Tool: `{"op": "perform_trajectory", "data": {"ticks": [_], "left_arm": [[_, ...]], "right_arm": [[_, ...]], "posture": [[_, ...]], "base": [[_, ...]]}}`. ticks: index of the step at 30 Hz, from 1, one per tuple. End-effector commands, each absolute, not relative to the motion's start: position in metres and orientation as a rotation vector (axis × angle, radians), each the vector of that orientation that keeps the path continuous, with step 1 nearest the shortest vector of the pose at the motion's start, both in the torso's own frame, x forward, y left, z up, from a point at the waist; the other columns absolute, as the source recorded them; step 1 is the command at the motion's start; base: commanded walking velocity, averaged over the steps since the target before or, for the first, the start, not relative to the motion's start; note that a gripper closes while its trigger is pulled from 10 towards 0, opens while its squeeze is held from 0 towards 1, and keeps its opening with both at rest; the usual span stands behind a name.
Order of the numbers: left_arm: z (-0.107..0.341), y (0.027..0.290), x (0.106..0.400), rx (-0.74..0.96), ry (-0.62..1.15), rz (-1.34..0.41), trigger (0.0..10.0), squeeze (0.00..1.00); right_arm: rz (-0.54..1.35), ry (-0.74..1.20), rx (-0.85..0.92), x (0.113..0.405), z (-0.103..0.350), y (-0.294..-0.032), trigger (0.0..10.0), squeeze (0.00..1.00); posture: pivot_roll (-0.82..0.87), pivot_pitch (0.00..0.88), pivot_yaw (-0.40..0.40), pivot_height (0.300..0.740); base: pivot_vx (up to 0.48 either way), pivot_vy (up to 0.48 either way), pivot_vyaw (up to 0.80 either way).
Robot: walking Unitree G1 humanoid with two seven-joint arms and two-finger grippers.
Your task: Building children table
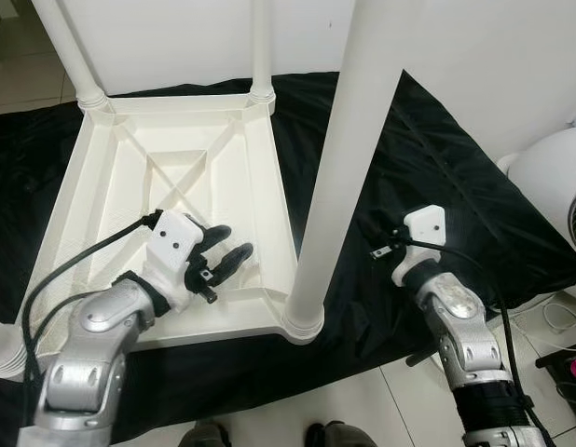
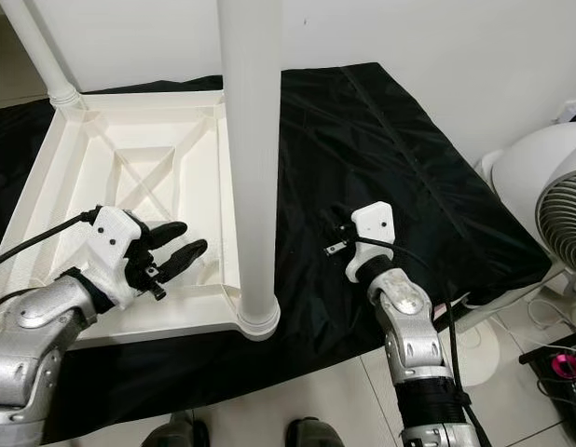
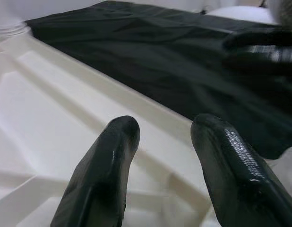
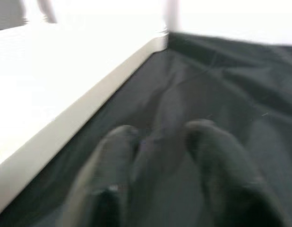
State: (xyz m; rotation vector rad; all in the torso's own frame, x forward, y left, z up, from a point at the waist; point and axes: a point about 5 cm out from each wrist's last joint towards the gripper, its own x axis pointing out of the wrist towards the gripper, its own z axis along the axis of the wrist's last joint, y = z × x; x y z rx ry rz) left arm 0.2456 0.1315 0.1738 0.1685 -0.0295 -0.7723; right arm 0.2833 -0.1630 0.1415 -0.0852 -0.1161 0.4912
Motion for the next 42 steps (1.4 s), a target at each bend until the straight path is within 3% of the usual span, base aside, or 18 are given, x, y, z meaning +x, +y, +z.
{"op": "perform_trajectory", "data": {"ticks": [1,9,10,15,21,29,42], "left_arm": [[0.174,0.136,0.251,0.168,-0.039,-0.548,10.0,0.00],[0.167,0.130,0.258,0.174,-0.011,-0.486,10.0,0.00],[0.166,0.128,0.260,0.192,-0.012,-0.492,10.0,0.00],[0.172,0.121,0.267,0.229,-0.045,-0.494,10.0,0.00],[0.174,0.120,0.268,0.226,-0.054,-0.488,10.0,0.00],[0.187,0.119,0.288,0.120,-0.094,-0.386,10.0,0.00],[0.191,0.108,0.291,0.141,-0.121,-0.400,10.0,0.00]], "right_arm": [[0.537,-0.100,-0.073,0.279,0.140,-0.159,10.0,1.00],[0.692,-0.049,-0.095,0.258,0.138,-0.162,10.0,1.00],[0.760,-0.020,-0.107,0.248,0.137,-0.167,10.0,0.00],[0.982,0.051,-0.089,0.225,0.144,-0.178,10.0,0.00],[1.023,0.061,-0.093,0.221,0.145,-0.178,10.0,0.00],[1.226,0.061,-0.115,0.216,0.156,-0.160,10.0,0.00],[1.219,0.019,-0.118,0.235,0.154,-0.135,10.0,0.00]], "posture": [[0.01,0.057,-0.005,0.740],[-0.01,0.040,0.006,0.740],[-0.02,0.030,0.012,0.740],[-0.03,0.015,0.024,0.740],[-0.04,0.013,0.025,0.740],[-0.06,0.000,0.002,0.740],[-0.05,0.001,0.000,0.740]], "base": [[0.000,0.000,0.00],[0.000,0.000,0.00],[0.000,0.000,0.00],[0.000,0.000,0.00],[0.000,0.000,0.00],[0.000,0.000,0.00],[0.000,0.000,0.00]]}}
